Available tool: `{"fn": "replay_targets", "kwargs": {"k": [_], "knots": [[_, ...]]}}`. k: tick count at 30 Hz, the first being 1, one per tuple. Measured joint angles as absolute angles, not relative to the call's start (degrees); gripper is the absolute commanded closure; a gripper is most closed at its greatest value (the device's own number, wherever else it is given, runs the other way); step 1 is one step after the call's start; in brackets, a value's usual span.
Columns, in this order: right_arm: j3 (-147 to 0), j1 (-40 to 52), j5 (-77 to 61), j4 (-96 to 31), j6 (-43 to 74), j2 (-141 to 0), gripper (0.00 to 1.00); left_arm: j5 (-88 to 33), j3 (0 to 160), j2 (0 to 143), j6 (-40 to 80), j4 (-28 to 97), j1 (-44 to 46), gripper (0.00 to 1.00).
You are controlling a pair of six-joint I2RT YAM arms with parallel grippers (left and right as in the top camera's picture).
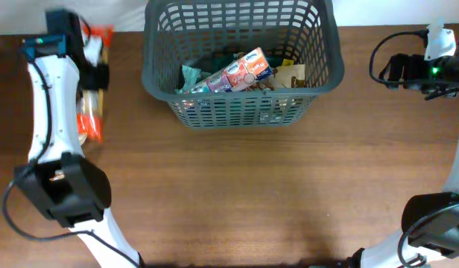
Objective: Pack container
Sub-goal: 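Grasp the orange-topped pasta package with the left gripper, then place the pasta package into the basket with the left gripper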
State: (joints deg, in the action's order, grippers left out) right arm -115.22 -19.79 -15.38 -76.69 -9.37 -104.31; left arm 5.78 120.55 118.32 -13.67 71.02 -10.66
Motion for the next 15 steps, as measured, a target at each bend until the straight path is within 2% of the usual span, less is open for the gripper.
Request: {"fn": "replay_targets", "kwargs": {"k": [6, 11, 15], "knots": [[-115.2, -19.8, -15.4, -76.7, -9.4, -104.3, 0.01, 3.4, 139.2, 110.5, -20.7, 67.0, -5.7, 0.99], [-115.2, -19.8, -15.4, -76.7, -9.4, -104.3, 0.01, -7.3, 146.5, 103.6, -39.5, 66.4, 2.8, 0.99], [-115.2, -19.8, -15.4, -76.7, -9.3, -104.3, 0.01, -13.6, 147.0, 104.0, -50.8, 66.6, 12.8, 0.99]]}}
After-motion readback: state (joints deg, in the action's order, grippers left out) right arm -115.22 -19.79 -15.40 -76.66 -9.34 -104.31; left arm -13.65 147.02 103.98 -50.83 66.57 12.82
